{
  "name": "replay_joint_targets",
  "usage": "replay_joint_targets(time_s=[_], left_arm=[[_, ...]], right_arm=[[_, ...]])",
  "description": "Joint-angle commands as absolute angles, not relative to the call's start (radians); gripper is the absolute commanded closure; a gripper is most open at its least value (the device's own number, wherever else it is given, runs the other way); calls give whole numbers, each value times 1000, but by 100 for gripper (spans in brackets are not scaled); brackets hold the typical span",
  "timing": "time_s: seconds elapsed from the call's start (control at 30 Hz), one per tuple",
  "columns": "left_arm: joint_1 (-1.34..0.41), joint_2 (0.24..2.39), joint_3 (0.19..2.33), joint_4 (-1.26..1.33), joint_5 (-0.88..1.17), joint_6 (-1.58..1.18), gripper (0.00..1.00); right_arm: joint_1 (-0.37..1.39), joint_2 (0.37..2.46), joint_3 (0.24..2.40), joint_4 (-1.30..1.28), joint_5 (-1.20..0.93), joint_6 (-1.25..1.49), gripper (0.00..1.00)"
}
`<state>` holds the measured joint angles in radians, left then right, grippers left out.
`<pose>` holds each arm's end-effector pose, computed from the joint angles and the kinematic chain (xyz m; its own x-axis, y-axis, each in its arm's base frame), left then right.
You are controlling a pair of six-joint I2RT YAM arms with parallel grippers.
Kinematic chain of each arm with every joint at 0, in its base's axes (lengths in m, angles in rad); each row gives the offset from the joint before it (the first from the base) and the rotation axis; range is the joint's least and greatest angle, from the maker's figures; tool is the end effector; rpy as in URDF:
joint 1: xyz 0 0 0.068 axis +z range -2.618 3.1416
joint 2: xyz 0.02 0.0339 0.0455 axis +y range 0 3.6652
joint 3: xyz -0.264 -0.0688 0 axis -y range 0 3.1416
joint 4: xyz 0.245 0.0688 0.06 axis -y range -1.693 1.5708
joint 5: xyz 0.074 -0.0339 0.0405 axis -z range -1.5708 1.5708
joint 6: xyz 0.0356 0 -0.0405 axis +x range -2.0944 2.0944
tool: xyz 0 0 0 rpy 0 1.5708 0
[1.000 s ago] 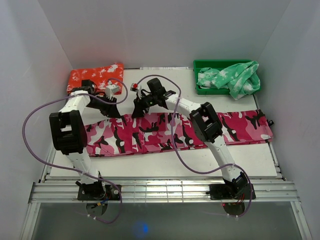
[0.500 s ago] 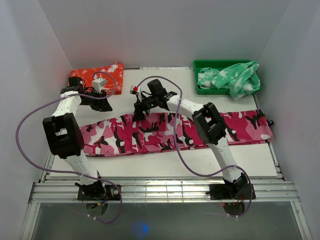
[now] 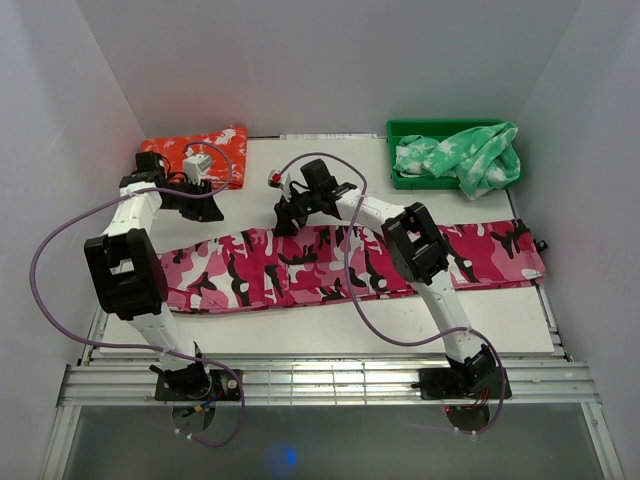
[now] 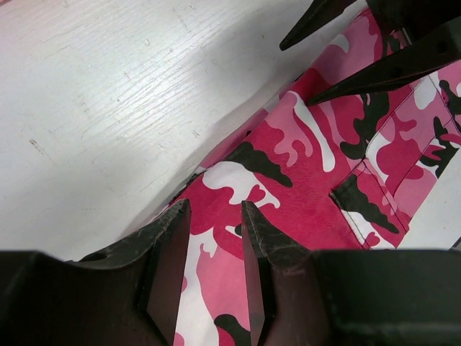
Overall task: Fold and stack the trousers
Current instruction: Fold the trousers
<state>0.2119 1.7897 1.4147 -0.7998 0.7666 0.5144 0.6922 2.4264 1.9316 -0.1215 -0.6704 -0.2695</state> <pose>0.3627 0.0528 0.2454 -0.7311 0.2052 -0.6507 0.5396 0.7575 -0.3674 0.4067 0.3659 0.1642 -0.1919 -0.4301 -0.8822 -0.9767 0.1713 0.1289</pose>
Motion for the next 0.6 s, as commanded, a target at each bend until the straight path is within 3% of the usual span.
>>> replay_joint_targets(time_s=[0.0, 0.1, 0.2, 0.33, 0.57], left_arm=[[210, 1720, 1414, -796, 775, 508, 55], [210, 1717, 1407, -796, 770, 511, 55], [210, 1720, 1407, -796, 767, 511, 55], [212, 1730, 1419, -796, 767, 509, 55], [209, 1736, 1454, -796, 773, 495, 56]], right_arm=[[695, 2441, 1965, -189, -742, -339, 38], [695, 2421, 1938, -212, -784, -363, 40], [695, 2401, 1919, -222, -802, -382, 52], [695, 2356, 1899, -215, -822, -390, 90], [742, 2173, 1731, -126, -707, -519, 92]])
